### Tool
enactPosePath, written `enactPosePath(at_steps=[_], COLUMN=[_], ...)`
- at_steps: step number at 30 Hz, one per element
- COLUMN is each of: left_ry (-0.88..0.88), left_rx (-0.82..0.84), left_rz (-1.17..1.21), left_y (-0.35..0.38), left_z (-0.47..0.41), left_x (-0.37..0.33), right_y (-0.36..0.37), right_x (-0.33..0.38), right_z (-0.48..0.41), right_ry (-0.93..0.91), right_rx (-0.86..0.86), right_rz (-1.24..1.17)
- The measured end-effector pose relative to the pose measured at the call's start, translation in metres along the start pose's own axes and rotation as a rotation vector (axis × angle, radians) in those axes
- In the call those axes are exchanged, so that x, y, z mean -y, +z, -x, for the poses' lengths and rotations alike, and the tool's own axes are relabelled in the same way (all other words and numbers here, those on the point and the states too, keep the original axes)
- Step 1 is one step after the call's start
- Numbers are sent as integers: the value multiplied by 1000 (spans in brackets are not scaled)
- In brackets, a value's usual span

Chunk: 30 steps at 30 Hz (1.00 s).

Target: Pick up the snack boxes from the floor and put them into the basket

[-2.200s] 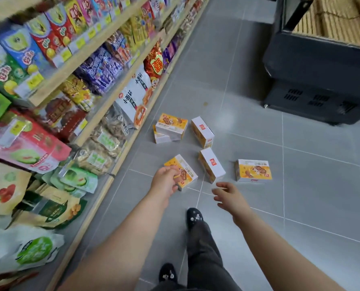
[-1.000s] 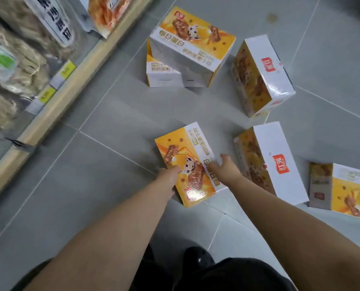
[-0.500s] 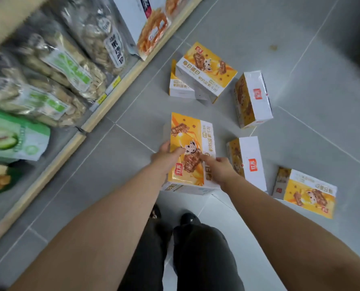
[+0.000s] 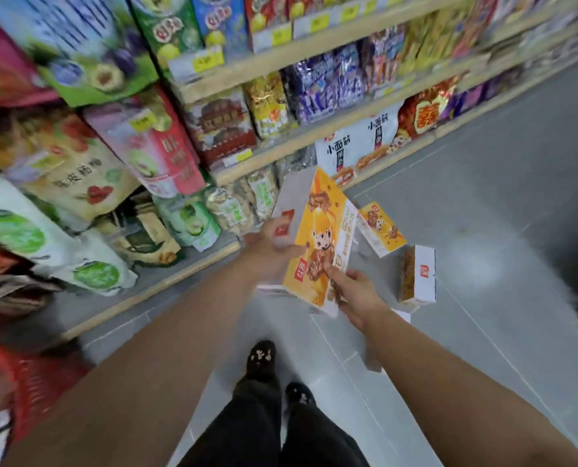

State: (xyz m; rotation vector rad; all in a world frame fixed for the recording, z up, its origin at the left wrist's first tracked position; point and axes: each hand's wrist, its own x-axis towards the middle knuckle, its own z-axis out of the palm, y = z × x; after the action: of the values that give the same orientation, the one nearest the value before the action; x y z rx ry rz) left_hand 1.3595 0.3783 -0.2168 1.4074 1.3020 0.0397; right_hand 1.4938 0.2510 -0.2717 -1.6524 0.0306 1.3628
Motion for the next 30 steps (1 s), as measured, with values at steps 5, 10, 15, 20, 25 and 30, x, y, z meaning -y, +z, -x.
enactPosePath(at_steps=[5, 10, 15, 20, 25, 30], left_ry=[-172, -243, -333, -331, -501, -440], left_rx=[-243, -295, -564, -707, -675, -635], left_rz=[148, 336, 423, 353, -166, -500], left_y=[-48, -95, -128, -174, -225, -255], left_z=[78, 156, 229, 310, 385, 436], left_x=[27, 80, 155, 234, 325, 393], right_y=[37, 92, 156, 232, 313, 371], right_x=[-1, -34, -79, -130, -179, -221], right_z=[46, 99, 146, 193, 238, 272], right_ry=[-13, -4, -48, -237, -589, -839], right_rx=[169, 367, 498, 537, 624, 789], right_rz=[138, 294, 488, 862, 1079, 1469])
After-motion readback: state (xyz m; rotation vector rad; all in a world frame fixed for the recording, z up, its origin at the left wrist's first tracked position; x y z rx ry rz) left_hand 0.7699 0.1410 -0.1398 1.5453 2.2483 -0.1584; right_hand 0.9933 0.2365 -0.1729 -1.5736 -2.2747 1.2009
